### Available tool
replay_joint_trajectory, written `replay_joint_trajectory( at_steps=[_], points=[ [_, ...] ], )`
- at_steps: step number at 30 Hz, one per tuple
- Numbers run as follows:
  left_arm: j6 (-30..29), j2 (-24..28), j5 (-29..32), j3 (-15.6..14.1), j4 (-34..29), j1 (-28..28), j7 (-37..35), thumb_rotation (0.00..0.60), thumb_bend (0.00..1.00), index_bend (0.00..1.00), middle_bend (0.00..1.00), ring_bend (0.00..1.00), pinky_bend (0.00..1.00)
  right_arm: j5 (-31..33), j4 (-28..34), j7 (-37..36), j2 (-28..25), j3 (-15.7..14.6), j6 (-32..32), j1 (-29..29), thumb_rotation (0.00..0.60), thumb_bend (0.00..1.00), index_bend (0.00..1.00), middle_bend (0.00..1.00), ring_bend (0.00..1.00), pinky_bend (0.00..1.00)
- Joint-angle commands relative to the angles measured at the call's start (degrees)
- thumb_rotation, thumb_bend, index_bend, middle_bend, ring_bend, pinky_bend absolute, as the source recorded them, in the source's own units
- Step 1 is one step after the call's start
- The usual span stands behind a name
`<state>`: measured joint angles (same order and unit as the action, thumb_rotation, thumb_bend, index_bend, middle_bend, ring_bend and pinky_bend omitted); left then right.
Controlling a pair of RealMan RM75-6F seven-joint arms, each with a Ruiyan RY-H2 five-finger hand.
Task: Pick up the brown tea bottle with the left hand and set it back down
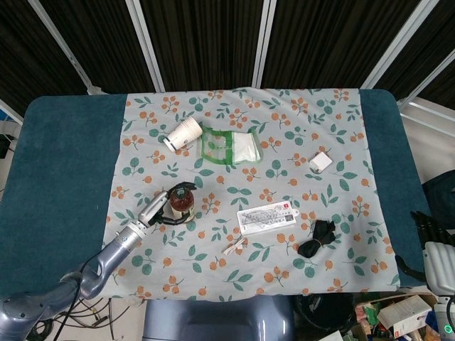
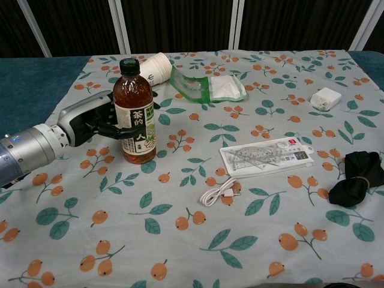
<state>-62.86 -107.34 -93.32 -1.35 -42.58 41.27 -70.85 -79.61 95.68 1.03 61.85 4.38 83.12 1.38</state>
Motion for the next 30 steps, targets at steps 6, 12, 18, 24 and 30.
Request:
replay_joint_trajectory(
  at_steps=[6,12,18,24,30],
  points=[
    [2.93,4.63,-0.06,-1.81,-2.67,0.33,0.24,0.600,0.16,0.00,0.00,0.00,0.20,-0.11,0.14,0.12,-0.05,-0.07,-0.02,0.00,0.600,0.19,0.00,0.05,0.06,0.15],
    [1.85,11.38,-0.58,-2.39,-9.32,0.21,2.28,0.600,0.14,0.00,0.00,0.00,0.14,-0.02,0.17,0.28,0.01,-0.06,-0.06,0.02,0.600,0.19,0.00,0.05,0.06,0.15],
    [-1.17,19.69,2.23,-0.36,-20.64,-1.99,14.18,0.600,0.14,0.00,0.00,0.00,0.14,-0.05,0.41,0.32,-0.01,-0.14,-0.15,0.02,0.600,0.19,0.00,0.05,0.06,0.15],
    [-0.45,29.02,5.61,0.63,-33.70,-3.36,24.72,0.600,0.14,0.00,0.00,0.00,0.12,-0.28,0.63,0.76,0.07,-0.21,0.08,-0.02,0.600,0.19,0.00,0.05,0.06,0.15],
    [-2.65,38.70,6.40,1.68,-44.64,-5.06,25.40,0.600,0.14,0.00,0.00,0.00,0.12,-0.06,0.77,0.92,0.09,-0.18,0.15,-0.11,0.600,0.19,0.00,0.05,0.06,0.15]
  ],
)
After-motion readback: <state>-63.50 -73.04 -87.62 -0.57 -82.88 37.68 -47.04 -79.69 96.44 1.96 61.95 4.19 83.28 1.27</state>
